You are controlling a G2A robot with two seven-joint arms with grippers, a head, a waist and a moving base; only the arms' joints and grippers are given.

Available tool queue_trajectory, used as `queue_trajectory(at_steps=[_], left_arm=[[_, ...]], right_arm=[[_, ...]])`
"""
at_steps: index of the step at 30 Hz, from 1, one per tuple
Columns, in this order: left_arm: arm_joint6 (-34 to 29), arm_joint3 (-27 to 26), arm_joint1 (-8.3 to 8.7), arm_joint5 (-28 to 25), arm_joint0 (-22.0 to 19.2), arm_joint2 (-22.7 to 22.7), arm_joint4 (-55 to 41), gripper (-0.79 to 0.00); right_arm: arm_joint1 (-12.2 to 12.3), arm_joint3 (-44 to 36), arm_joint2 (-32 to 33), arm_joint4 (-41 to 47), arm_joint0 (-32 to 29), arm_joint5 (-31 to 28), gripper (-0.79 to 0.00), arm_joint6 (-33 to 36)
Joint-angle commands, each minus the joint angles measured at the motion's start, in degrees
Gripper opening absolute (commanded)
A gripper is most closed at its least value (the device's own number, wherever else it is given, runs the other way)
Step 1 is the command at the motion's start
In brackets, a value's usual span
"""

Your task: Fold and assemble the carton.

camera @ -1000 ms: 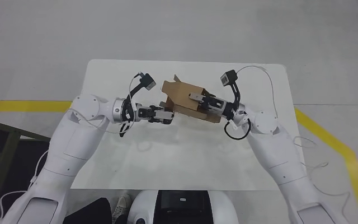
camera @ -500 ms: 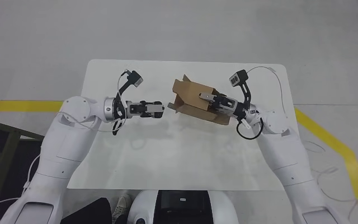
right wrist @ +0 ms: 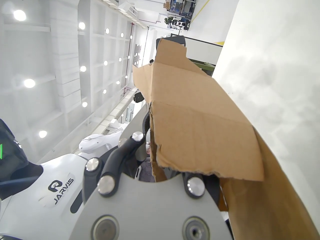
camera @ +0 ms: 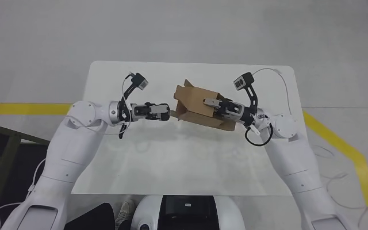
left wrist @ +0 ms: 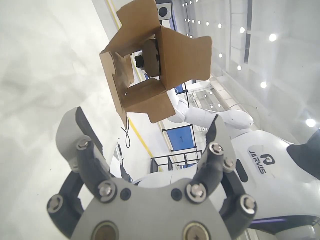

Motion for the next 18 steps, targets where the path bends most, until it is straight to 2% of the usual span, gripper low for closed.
queue_trajectory(at_steps=[1,7,18], left_arm=[[-0.83,0.57,-0.26,-0.47,-0.35,0.67,-1.81,0.0],[-2.5,2.86,-0.9,-2.32,-1.53,1.56,-6.11,0.0],[-5.76,3.09,-1.39,-3.4,-2.03,1.5,-11.23,0.0]], right_arm=[[-0.11,0.16,-0.38,0.28,0.06,-0.36,-0.785,-0.11],[-0.45,1.03,-1.72,0.88,0.5,-0.83,-0.785,-0.04],[-1.11,2.2,-4.25,1.46,1.66,-0.93,-0.785,0.56]])
